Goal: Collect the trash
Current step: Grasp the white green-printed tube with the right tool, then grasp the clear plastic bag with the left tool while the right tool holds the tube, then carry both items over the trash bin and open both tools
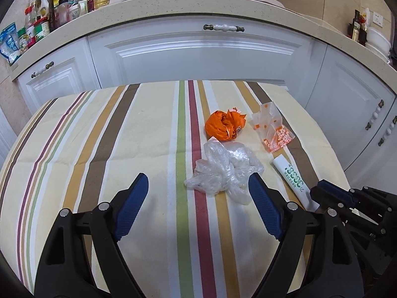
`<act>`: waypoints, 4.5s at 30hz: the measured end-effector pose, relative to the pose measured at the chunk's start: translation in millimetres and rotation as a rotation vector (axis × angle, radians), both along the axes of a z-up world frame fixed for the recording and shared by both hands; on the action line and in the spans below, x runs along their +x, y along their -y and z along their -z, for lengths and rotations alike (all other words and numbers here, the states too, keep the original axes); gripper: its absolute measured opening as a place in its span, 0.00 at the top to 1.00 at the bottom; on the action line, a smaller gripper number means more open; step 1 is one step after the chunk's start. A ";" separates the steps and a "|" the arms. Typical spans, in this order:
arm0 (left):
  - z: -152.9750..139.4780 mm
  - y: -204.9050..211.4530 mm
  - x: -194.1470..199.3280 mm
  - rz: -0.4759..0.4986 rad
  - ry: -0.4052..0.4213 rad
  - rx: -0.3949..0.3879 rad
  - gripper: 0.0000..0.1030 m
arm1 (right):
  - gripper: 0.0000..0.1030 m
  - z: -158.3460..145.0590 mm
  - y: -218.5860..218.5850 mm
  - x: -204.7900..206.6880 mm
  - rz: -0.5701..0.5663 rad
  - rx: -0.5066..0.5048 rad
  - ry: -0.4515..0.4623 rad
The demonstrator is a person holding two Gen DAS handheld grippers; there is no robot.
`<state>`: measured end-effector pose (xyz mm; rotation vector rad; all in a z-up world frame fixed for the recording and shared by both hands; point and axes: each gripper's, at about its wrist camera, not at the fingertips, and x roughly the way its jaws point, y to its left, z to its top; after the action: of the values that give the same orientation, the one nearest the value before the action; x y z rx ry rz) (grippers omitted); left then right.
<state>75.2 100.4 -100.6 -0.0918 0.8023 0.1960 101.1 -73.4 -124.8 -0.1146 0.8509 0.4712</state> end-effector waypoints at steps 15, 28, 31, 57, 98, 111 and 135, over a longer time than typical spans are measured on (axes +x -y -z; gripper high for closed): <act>7.8 -15.9 -7.4 -0.030 -0.031 -0.007 0.22 | 0.73 11.7 -10.3 -5.0 -0.043 -0.052 -0.026; 6.1 -6.0 -2.4 0.018 -0.008 -0.022 0.22 | 0.77 1.0 -3.8 -14.5 -0.016 -0.015 0.019; 6.5 -0.5 3.1 0.037 0.003 -0.024 0.22 | 0.77 -0.7 1.0 -14.7 -0.002 -0.005 0.028; 14.2 -12.6 1.9 0.053 -0.026 -0.107 0.91 | 0.77 -4.4 17.8 -16.1 0.051 0.016 0.062; -20.6 230.7 -0.9 0.398 0.105 0.085 0.92 | 0.77 -20.9 213.4 -58.7 0.472 0.020 0.179; 10.8 284.0 27.3 0.441 0.025 0.118 0.92 | 0.77 0.9 248.7 -45.1 0.526 0.033 0.149; 29.1 306.8 80.4 0.441 -0.025 0.133 0.64 | 0.60 27.2 273.4 -2.5 0.587 0.039 0.122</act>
<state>155.6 -206.4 -129.6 0.2125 0.8126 -0.1675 98.5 -346.8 -152.0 0.1412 0.7134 -0.0701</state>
